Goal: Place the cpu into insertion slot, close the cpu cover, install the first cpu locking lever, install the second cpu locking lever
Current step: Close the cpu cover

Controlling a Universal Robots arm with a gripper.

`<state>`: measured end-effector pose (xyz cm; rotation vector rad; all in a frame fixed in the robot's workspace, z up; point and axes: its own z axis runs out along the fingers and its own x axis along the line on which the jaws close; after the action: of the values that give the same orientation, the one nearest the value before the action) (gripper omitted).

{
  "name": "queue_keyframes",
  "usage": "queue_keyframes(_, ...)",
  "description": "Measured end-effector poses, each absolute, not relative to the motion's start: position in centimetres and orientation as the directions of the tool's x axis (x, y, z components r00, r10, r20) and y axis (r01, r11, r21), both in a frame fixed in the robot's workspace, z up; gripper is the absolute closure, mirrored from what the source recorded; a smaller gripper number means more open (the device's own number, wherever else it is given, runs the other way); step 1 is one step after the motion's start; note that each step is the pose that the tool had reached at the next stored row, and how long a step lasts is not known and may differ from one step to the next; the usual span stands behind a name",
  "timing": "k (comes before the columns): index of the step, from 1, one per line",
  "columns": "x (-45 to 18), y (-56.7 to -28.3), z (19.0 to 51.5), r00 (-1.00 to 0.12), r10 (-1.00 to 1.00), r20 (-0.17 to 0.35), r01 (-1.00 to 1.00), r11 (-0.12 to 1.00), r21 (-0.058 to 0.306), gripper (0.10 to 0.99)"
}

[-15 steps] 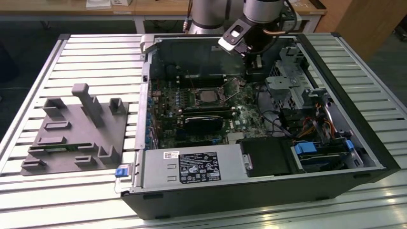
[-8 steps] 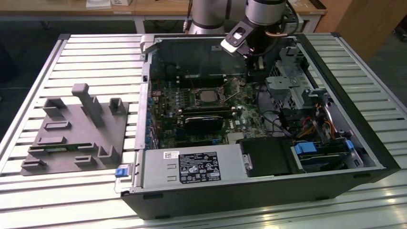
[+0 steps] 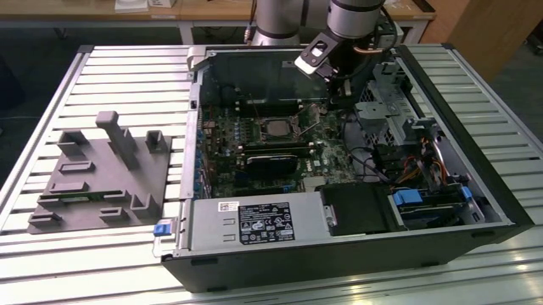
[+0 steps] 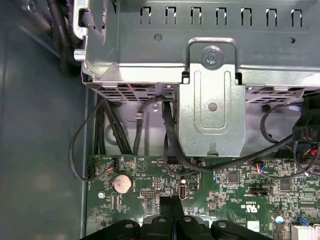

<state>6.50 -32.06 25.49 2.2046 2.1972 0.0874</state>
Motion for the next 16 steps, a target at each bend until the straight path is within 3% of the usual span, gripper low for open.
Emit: queue_keyframes(16, 6.5, -32.1, 23.6, 0.003, 1.000, 0.020, 0.999, -0.004, 0.047, 0.980)
